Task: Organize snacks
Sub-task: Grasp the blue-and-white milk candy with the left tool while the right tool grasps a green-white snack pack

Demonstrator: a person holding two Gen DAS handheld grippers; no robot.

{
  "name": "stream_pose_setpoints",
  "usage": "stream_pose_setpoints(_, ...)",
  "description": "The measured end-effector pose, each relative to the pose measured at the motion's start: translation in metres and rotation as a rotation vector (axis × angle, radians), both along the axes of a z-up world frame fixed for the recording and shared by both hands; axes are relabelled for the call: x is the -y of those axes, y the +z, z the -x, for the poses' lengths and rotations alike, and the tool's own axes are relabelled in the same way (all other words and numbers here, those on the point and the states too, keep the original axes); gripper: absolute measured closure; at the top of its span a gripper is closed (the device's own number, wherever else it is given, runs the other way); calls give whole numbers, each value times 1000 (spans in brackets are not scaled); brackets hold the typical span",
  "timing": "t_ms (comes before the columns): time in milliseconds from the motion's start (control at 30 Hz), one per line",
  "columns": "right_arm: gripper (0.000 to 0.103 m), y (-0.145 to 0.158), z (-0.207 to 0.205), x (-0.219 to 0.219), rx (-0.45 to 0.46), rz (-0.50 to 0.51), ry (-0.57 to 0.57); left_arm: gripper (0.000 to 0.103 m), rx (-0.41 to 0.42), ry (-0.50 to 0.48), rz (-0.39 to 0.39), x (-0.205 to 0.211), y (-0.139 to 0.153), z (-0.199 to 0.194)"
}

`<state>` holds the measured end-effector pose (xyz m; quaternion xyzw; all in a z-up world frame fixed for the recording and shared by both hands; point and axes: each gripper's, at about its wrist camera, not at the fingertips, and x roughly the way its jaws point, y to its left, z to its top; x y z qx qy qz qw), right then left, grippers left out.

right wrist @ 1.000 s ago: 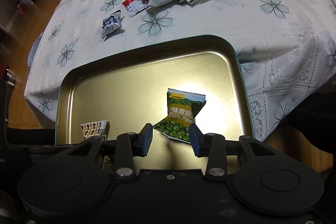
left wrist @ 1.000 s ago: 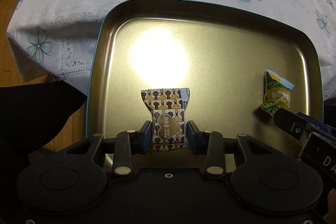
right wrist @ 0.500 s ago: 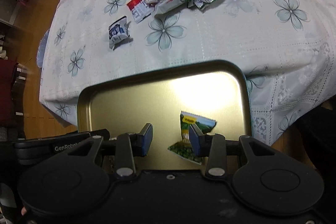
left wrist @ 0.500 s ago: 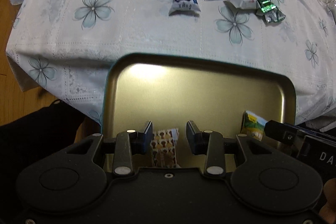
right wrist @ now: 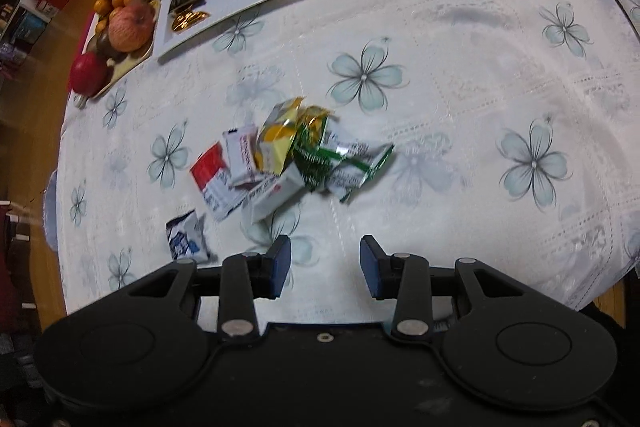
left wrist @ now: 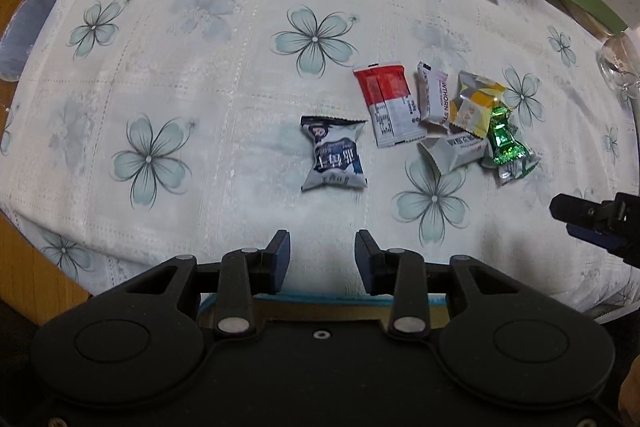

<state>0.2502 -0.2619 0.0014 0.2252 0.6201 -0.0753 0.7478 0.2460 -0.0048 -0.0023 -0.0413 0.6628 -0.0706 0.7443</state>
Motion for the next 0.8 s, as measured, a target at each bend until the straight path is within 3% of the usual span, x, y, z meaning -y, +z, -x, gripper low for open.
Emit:
stream_pose_setpoints(233, 62, -22, -42, 20, -2, 58, -81, 58, -20, -37, -5, 10, -22, -30)
stream_pose_setpoints(400, 62, -46, -52, 29, -63, 65, -107, 58, -19, -41, -34, 10, -37, -37)
stream_pose_setpoints(600, 62, -59, -60, 38, -95, 10, -156, 58, -91, -21, 34, 9, -53, -47)
stream_pose_setpoints(800, 62, -59, -63, 37, -85, 48, -144, 58, -84, -3, 50, 16, -53, -53)
